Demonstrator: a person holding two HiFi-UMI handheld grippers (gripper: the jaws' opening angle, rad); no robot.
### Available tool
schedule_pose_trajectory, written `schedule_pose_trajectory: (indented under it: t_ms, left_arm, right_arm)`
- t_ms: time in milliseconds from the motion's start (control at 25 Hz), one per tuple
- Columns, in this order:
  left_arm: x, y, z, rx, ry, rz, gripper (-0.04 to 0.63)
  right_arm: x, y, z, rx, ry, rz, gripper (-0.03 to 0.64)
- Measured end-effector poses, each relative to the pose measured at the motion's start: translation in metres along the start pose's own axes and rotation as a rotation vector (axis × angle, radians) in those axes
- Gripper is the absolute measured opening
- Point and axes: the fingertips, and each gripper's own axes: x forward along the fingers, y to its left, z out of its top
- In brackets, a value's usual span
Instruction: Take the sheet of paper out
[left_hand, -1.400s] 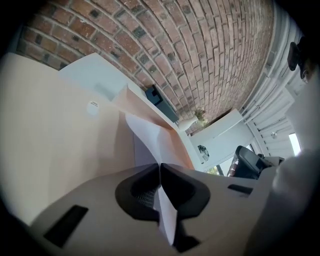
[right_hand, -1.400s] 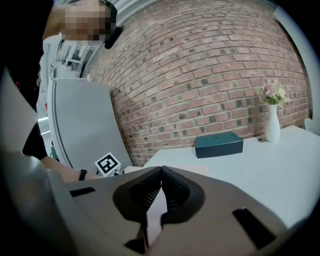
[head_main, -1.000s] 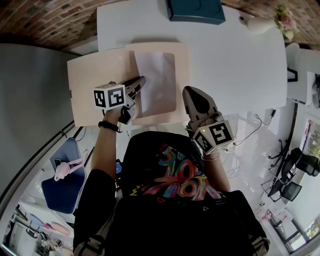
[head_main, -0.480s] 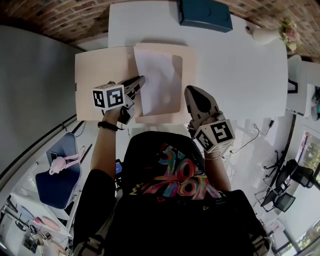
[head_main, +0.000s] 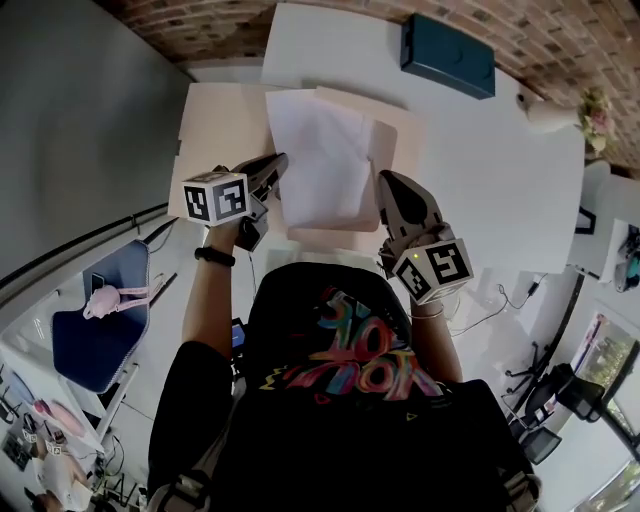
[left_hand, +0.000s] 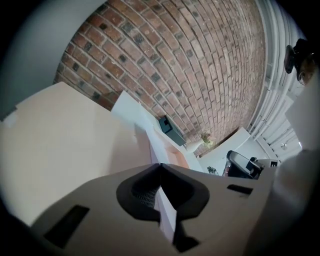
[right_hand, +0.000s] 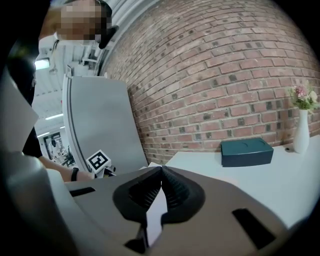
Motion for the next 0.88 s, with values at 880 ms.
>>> schedule_pose_trajectory:
  t_ms: [880]
  left_arm:
    - [-0.143, -0.029, 0.052, 0.108, -0.383, 0.161, 0.025]
  right_arm:
    - [0.02, 0.052, 0.037, -0.111, -0.052, 0.17, 0.018]
